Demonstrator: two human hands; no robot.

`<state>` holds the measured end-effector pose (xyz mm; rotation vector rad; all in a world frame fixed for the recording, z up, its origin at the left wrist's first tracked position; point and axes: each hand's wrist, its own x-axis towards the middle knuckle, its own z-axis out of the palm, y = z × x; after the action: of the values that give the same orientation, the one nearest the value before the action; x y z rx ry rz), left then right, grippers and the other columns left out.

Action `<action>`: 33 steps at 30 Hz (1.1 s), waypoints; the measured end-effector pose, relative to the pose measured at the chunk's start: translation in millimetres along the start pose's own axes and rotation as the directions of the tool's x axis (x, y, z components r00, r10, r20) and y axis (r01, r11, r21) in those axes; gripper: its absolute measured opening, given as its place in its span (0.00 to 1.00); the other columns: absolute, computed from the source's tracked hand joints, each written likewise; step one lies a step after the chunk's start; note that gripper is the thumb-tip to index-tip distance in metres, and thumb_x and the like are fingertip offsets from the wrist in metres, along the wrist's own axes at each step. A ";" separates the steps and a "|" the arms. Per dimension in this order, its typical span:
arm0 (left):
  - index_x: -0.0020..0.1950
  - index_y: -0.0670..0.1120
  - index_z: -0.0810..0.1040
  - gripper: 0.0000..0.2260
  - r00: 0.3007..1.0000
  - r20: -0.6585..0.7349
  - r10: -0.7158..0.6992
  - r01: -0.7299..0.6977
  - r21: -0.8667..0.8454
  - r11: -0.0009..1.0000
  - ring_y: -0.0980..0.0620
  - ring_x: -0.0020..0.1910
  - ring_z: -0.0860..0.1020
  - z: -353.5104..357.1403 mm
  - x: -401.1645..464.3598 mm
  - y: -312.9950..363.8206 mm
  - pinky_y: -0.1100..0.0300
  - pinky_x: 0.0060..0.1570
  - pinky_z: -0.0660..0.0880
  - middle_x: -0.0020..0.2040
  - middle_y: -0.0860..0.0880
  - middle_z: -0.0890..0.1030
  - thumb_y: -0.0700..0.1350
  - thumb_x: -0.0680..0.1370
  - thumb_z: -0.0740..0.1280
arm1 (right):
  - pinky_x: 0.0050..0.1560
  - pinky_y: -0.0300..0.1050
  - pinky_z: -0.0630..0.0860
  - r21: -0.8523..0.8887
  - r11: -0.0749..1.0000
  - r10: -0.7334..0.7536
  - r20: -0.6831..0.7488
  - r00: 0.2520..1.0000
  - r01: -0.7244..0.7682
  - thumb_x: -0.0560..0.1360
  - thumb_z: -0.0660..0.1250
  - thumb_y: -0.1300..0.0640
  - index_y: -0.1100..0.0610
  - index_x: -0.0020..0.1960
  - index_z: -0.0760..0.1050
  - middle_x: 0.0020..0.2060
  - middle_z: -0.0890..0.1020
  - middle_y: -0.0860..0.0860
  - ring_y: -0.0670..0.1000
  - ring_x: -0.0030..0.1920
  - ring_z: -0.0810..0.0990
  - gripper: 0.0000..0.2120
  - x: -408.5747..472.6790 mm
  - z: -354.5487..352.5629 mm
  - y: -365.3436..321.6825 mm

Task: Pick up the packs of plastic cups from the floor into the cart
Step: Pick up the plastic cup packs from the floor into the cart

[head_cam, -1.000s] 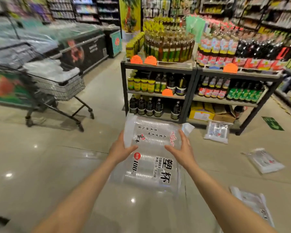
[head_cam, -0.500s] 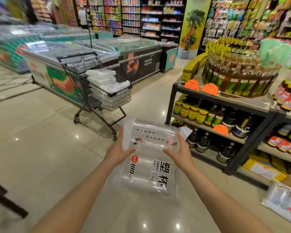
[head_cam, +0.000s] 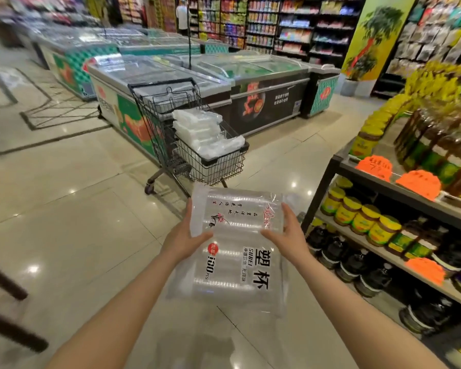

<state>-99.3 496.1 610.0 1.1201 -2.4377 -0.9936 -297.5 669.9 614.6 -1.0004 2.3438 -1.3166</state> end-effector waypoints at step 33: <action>0.78 0.58 0.43 0.39 0.991 0.107 0.083 -0.075 -0.077 0.994 0.46 0.75 0.58 -98.7 691.6 -55.5 0.50 0.70 0.61 0.77 0.52 0.56 0.57 0.76 0.67 | 0.65 0.57 0.72 0.227 0.969 0.134 -0.142 0.981 -0.100 0.70 0.72 0.60 0.46 0.75 0.57 0.69 0.67 0.50 0.53 0.64 0.71 0.39 638.5 174.1 -36.3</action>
<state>-475.4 -95.2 622.2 0.9615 -2.4876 -1.1373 -651.0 109.2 608.9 -0.7044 2.2632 -1.6147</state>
